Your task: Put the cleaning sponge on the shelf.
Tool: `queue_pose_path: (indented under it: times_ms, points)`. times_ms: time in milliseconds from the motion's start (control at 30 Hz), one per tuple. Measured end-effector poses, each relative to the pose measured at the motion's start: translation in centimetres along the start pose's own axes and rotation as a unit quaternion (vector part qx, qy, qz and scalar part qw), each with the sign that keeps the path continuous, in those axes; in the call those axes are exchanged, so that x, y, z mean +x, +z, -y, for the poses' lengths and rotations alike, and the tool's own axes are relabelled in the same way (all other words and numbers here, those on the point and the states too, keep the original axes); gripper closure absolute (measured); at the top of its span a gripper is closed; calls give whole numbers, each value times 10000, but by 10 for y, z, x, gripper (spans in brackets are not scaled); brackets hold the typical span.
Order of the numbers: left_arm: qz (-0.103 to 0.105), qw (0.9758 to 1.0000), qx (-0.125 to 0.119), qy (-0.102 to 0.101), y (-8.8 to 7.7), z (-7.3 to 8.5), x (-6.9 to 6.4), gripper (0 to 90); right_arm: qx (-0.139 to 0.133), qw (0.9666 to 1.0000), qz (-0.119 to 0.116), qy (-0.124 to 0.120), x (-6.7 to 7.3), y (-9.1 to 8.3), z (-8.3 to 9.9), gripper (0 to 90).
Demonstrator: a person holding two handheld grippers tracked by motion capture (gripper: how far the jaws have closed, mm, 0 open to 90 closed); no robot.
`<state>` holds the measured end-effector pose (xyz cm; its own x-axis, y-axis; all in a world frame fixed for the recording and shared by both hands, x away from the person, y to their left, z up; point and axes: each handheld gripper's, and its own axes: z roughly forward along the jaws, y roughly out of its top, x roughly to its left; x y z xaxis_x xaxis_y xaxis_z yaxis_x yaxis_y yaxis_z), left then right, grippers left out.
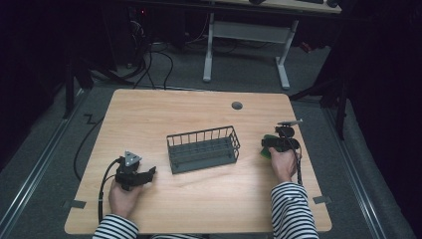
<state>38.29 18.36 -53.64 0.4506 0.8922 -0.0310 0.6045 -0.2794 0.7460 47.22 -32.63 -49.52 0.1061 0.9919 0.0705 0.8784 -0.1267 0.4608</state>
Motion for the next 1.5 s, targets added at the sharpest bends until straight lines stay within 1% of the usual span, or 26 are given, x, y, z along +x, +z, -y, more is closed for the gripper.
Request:
queue_pose_path:
  times_ms: [167,267,333,433,533,667,700,733,767,800,833,933,967,1000,1033,1100,1133,1167,1200,1267,1300,1333,1367,1433,1467,1500]
  points:
    - [-1,10000,2,2,0,0,0,295,74,9999,-75,94,-2,4,0,153]
    - [-7,10000,2,6,0,0,0,295,36,9999,-104,48,-2,4,1,188]
    - [-7,10000,4,7,0,0,0,294,8,9998,-183,36,-1,2,1,208]
    - [-5,10000,5,15,0,0,0,293,-62,9997,-196,-95,0,-1,2,222]
    - [-37,10000,16,37,0,0,-1,293,-158,9991,-340,-182,1,-6,3,230]
    - [-56,10000,25,57,0,0,-2,292,-337,9974,-513,-389,3,-18,5,237]
    - [-60,10000,26,54,0,0,-2,292,-440,9961,-565,-519,4,-25,6,239]
    - [-62,10000,25,52,0,0,-2,292,-440,9961,-565,-519,4,-25,6,239]
    - [-64,10000,25,50,0,0,-2,292,-512,9953,-596,-560,4,-29,7,241]
    - [-65,10000,26,50,0,0,-2,292,-634,9935,-720,-609,4,-36,8,244]
    - [-70,10000,27,47,0,0,-2,292,-634,9935,-720,-609,4,-36,8,244]
    - [-75,10000,27,44,0,0,-2,292,-767,9907,-846,-743,5,-47,10,248]
    - [-74,10000,27,44,0,0,-2,292,-824,9890,-933,-801,7,-52,12,249]
    - [-76,10000,27,43,0,0,-2,292,-831,9882,-980,-831,8,-54,13,250]
    - [-77,10000,26,42,1,0,-2,292,-831,9882,-980,-831,8,-54,13,250]
    - [-78,10000,26,39,1,0,-2,292,-848,9866,-1005,-965,11,-57,15,251]
    - [-78,10000,26,40,1,0,-2,292,-856,9858,-1027,-1020,13,-59,16,251]
    - [-79,10000,25,38,1,0,-2,292,-892,9839,-1112,-1078,16,-64,17,252]
    - [-82,10000,27,39,1,0,-3,292,-892,9839,-1112,-1078,16,-64,17,252]
    - [-81,10000,26,39,1,0,-2,292,-966,9813,-1208,-1144,18,-69,18,252]
    - [-80,10000,25,37,1,0,-3,291,-1057,9791,-1239,-1221,21,-75,20,252]
    - [-80,10000,25,38,1,0,-3,291,-1057,9791,-1239,-1221,21,-75,20,252]
    - [-81,10000,25,37,1,0,-3,291,-1116,9767,-1343,-1248,22,-79,21,252]
    - [-82,10000,25,36,1,0,-3,291,-1181,9734,-1465,-1306,25,-83,22,252]
    - [-82,10000,25,37,1,0,-2,291,-1195,9724,-1488,-1339,27,-85,22,252]
    - [-82,10000,24,34,1,0,-3,291,-1195,9724,-1488,-1339,27,-85,22,252]
